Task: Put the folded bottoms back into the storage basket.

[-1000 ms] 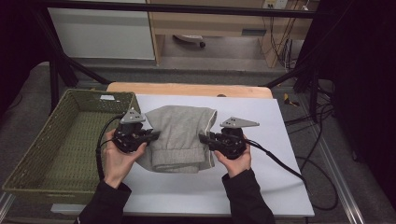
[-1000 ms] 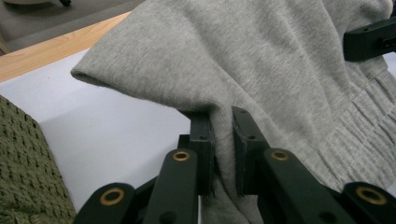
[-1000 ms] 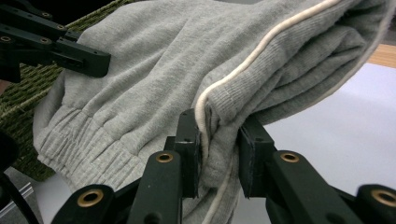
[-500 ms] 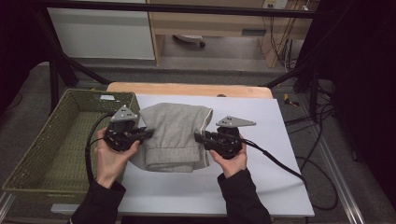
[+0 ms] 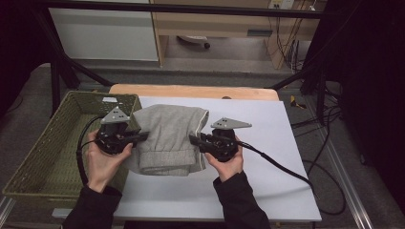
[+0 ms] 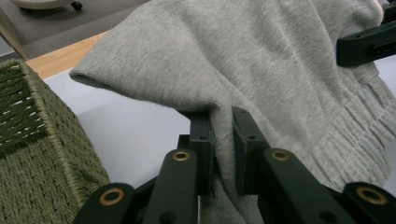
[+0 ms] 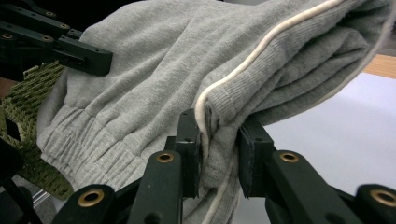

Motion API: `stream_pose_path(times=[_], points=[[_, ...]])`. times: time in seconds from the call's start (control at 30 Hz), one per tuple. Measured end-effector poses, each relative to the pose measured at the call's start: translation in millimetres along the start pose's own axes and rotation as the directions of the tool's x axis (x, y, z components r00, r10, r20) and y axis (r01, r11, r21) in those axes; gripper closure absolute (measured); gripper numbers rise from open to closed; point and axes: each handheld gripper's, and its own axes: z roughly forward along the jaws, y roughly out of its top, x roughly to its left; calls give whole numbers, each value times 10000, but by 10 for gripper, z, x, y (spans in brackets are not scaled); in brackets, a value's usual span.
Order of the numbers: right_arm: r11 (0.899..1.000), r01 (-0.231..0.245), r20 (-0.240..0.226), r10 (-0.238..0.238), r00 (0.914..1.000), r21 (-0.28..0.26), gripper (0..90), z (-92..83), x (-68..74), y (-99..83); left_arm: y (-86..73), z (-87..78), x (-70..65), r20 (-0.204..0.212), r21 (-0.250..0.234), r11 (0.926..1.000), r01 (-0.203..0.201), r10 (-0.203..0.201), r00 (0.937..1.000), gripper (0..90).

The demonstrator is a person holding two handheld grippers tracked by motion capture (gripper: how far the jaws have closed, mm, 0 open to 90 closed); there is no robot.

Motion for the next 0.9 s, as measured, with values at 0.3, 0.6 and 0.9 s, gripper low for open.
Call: stream_pose_path(times=[0.3,0.6,0.9], points=[[9999,55,-101,-56,9999,-86,735,58,79,53,-7,-105,53,-86,-88,10000,23,-24,10000,804],[9998,40,-208,-44,9998,-172,736,126,151,107,-14,-212,126,-166,-118,9999,-8,6,9999,804],[9995,133,-300,-142,9995,-274,736,214,236,146,-39,-317,261,12,-171,9998,138,-138,9999,804]])
